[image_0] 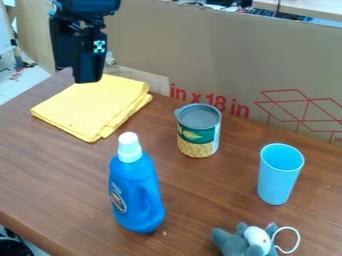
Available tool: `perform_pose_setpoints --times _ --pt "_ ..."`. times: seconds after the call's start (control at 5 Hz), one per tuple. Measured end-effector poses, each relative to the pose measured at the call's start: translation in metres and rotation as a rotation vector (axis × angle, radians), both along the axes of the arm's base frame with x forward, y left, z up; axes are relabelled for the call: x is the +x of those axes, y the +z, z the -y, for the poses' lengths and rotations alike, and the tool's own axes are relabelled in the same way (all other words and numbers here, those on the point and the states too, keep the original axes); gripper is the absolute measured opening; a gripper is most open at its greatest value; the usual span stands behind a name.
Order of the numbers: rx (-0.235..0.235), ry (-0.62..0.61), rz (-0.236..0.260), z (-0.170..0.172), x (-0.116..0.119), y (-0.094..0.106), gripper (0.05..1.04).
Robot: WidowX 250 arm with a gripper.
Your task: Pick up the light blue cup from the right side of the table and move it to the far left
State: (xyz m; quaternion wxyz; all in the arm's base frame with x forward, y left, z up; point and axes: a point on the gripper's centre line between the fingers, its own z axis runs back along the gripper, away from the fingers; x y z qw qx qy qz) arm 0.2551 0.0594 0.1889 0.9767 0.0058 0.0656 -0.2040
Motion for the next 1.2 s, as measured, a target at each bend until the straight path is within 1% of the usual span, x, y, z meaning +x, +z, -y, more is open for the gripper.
perform_pose_setpoints --times 0.2,0.4,0.6,0.8,1.0,1.2 --pt "-0.007 0.000 -0.028 0.001 0.000 -0.007 1.001" --pt "0.012 -0.044 0.023 0.037 0.026 -0.002 1.001" --pt "0.015 -0.119 0.047 0.084 0.046 0.004 1.001" --pt "0.010 -0.167 0.025 0.124 0.069 -0.011 1.001" --pt "-0.005 -0.209 0.065 0.154 0.083 -0.027 1.001" --pt "-0.023 -0.239 0.069 0.178 0.095 -0.048 1.001"
